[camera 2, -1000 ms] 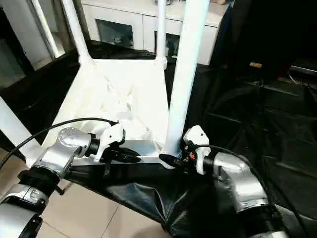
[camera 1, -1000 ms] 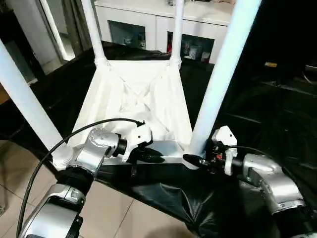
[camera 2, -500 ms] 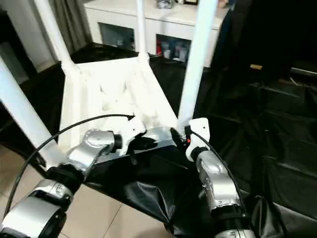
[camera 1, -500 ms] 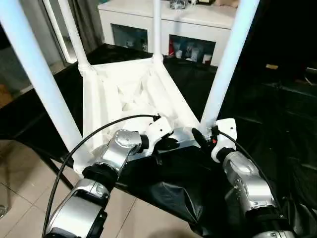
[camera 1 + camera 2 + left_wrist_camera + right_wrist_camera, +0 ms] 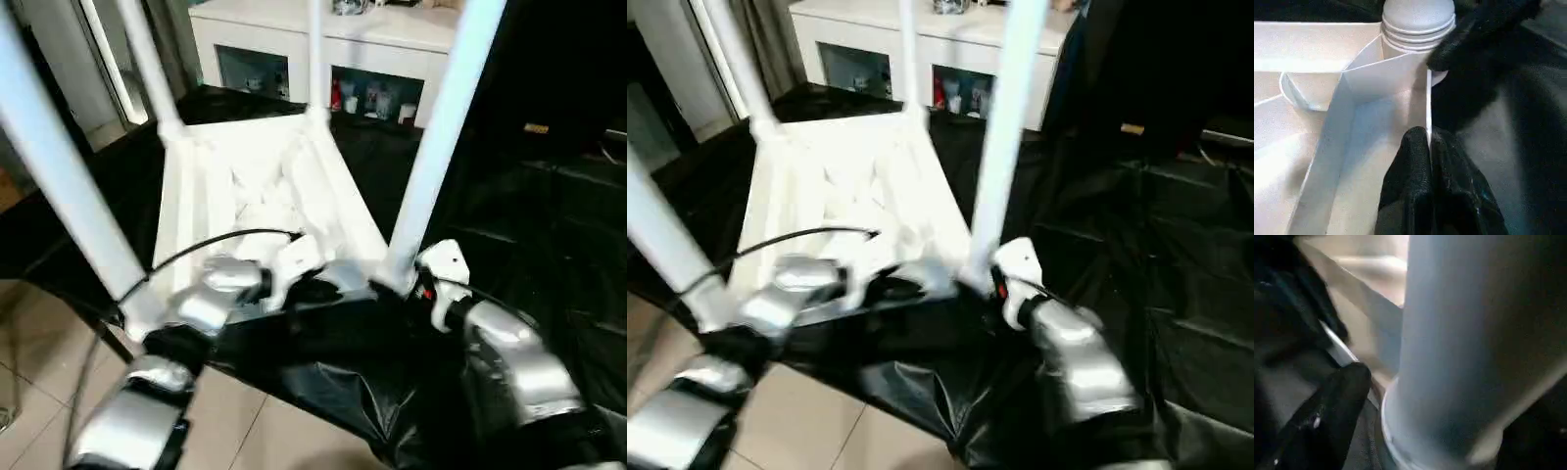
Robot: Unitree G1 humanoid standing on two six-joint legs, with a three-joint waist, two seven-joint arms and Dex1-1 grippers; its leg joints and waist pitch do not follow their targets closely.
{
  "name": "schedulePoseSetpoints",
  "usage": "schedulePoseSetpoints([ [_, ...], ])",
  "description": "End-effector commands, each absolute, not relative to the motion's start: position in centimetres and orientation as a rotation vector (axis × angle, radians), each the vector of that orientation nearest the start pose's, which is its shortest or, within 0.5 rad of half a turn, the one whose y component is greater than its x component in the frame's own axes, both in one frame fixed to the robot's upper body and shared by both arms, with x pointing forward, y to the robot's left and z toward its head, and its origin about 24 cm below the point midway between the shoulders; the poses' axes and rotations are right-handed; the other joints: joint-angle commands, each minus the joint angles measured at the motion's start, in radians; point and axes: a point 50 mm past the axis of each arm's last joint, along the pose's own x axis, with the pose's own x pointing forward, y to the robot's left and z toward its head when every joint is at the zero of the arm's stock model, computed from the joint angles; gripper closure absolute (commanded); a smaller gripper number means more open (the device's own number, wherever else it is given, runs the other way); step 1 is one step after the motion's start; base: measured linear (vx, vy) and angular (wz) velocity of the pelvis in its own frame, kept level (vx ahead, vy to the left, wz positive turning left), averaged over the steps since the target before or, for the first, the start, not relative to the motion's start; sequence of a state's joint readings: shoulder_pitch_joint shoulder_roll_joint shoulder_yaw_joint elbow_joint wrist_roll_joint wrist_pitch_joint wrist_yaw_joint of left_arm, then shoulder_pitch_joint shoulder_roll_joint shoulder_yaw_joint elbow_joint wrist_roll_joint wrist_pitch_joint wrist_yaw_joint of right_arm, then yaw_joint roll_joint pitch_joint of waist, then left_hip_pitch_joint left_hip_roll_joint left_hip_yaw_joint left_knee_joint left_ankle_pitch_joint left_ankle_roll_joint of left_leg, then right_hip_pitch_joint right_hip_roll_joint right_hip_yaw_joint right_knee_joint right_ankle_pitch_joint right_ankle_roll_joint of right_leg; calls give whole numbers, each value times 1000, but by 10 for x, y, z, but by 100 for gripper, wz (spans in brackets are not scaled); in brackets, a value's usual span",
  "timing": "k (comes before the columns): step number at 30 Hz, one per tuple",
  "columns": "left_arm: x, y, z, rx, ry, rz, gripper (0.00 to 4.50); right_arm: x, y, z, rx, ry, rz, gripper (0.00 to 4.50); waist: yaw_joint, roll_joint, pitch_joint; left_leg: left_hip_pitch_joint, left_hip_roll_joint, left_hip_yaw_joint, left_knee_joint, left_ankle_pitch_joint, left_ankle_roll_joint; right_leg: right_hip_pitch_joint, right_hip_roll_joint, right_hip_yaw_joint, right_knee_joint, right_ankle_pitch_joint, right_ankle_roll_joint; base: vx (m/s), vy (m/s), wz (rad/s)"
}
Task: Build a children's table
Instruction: Rotate leg to tighten
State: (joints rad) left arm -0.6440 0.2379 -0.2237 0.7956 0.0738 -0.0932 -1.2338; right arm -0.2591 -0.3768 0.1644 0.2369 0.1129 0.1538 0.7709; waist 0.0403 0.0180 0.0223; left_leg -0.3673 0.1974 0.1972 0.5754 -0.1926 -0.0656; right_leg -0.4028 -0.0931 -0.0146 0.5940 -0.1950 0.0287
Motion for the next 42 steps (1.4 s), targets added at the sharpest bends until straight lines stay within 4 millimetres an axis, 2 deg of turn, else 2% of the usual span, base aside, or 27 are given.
schedulePoseSetpoints([
  [1,305,104,30,279,387,-1518,450,276,-153,39,-209,294,969,57,1,-22,-41,4,27,-5,-58,-185,101,41,-31,20,-64,-89,-251,0,0,0],
  [2,305,106,30,275,394,-1525,450,276,-154,40,-205,290,975,57,3,-21,-43,2,27,-7,-59,-175,101,45,-31,17,-60,-79,-256,0,0,0],
  [5,301,113,30,259,408,-1560,450,278,-159,44,-189,278,980,57,3,-17,-41,6,29,-5,-60,-184,94,42,-32,17,-60,-77,-271,0,0,0],
  [10,300,118,30,249,411,-1556,450,277,-163,45,-164,286,1012,57,4,-17,-40,7,29,-4,-61,-197,84,44,-32,17,-61,-94,-270,0,0,0],
  [11,300,119,31,248,410,-1557,450,276,-163,45,-154,286,1015,81,4,-17,-40,7,29,-4,-61,-198,82,44,-32,17,-61,-97,-270,0,0,0],
  [13,300,119,31,246,411,-1559,450,276,-164,45,-147,286,1014,81,4,-16,-41,7,29,-4,-61,-199,78,44,-31,17,-61,-94,-270,0,0,0],
  [20,301,118,33,242,406,-1560,450,274,-167,42,-114,299,1004,150,4,-14,-43,7,28,-4,-59,-181,82,46,-30,16,-58,-60,-278,0,0,0],
  [24,301,119,33,243,407,-1561,450,275,-167,41,-106,298,1000,174,4,-16,-43,7,28,-4,-58,-179,83,46,-31,16,-57,-64,-279,0,0,0],
  [29,301,119,34,245,404,-1553,450,276,-167,39,-85,298,970,178,4,-16,-43,7,27,-4,-57,-172,86,46,-31,16,-56,-55,-280,0,0,0],
  [30,305,117,33,273,388,-1509,450,280,-169,33,-99,313,879,178,3,-20,-42,6,27,-5,-57,-172,84,44,-31,16,-57,-70,-277,0,0,0],
  [33,313,113,29,322,383,-1406,450,287,-169,24,-129,326,721,180,-9,-21,-37,9,23,-6,-64,-234,43,38,-32,17,-71,-195,-246,0,0,0],
  [35,318,108,27,334,389,-1329,450,289,-166,18,-113,331,623,180,-11,-20,-36,9,24,-8,-67,-252,29,37,-32,18,-75,-238,-229,0,0,0],
  [36,322,103,26,333,383,-1281,450,290,-162,15,-108,329,563,180,-13,-21,-34,11,23,-9,-70,-283,13,34,-32,19,-81,-299,-204,0,0,0],
  [37,324,95,26,330,374,-1248,450,291,-158,12,-94,331,498,180,-12,-17,-33,14,22,-9,-71,-295,7,28,-32,21,-86,-322,-189,0,0,0],
  [38,324,95,26,330,373,-1247,450,292,-158,12,-93,332,494,180,-13,-19,-33,13,22,-9,-72,-300,3,27,-31,20,-88,-334,-182,0,0,0],
  [39,327,85,26,331,365,-1214,450,293,-154,8,-76,341,402,180,-12,-18,-34,12,22,-12,-73,-301,-3,28,-32,21,-87,-337,-174,0,0,0],
  [41,329,75,26,339,358,-1185,450,294,-151,5,-69,356,333,181,-14,-19,-33,12,20,-11,-74,-306,-8,25,-29,21,-89,-339,-167,0,0,0],
  [42,329,73,26,344,354,-1176,450,295,-150,4,-68,362,315,181,-11,-18,-35,14,20,-12,-73,-308,-7,26,-30,21,-90,-333,-162,0,0,0],
])
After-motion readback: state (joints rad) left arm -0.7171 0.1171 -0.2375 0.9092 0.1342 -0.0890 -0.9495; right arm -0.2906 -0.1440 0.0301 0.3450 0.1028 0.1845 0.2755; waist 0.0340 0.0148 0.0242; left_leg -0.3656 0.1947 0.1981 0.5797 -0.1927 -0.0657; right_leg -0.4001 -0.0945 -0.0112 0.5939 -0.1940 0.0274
